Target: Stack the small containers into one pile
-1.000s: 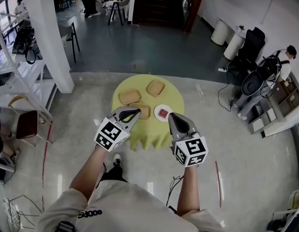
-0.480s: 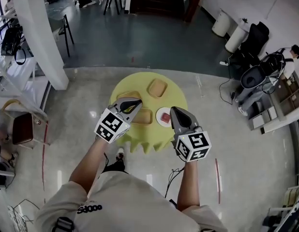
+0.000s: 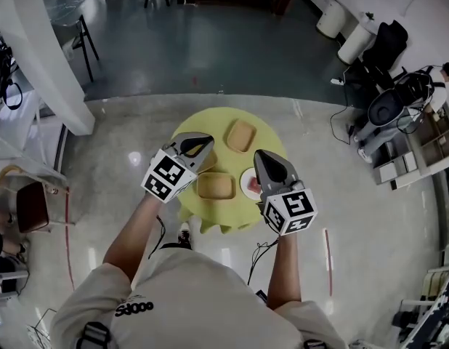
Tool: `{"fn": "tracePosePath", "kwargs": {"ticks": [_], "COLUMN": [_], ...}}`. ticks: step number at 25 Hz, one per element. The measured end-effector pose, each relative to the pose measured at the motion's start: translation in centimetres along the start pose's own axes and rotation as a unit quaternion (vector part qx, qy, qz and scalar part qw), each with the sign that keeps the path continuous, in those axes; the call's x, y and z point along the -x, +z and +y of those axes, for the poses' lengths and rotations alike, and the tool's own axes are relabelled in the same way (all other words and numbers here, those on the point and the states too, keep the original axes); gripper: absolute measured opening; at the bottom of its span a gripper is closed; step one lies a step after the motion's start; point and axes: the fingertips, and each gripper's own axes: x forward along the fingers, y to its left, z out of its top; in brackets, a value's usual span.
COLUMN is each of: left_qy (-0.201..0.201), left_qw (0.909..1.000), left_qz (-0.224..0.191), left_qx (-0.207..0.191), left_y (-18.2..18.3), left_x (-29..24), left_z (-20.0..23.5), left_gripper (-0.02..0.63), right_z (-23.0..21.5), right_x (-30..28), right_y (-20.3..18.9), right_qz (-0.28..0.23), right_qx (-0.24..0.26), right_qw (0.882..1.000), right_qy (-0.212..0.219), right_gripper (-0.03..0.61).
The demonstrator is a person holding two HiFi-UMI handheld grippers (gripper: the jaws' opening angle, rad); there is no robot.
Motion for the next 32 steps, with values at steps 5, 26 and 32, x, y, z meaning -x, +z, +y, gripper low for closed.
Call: {"fn": "tracePosePath", "kwargs": {"ticks": [5,26,32], "left_qy": [-0.002,0.084,0.089], "left_qw": [0.9997,0.97,0.9543], "left_qz": [0.019,0.172,0.229], "left_qx": [0.013,0.15,0.17], "left_y": [-2.2,-18.9,-24.5], "left_x": [-1.4,-4.4,-4.2], "left_z": [3.3,8.6,8.1], "left_gripper": [0.006,0.06,0.1], "right_z": [-1.8,-4.6,-3.9], "right_x": [-3.1,-11.6,-13.7], "right_y": [-0.1,-10.4,-13.7], "right_qz": [-0.007,0.141,0.176], "right_qx": [-0.011,-0.048,-0.052], "right_qw": [1.0,0.988,0.979], "right_qy": [-0.026,0.05,0.087], "right_gripper": [0.009,0.009,0.009]}}
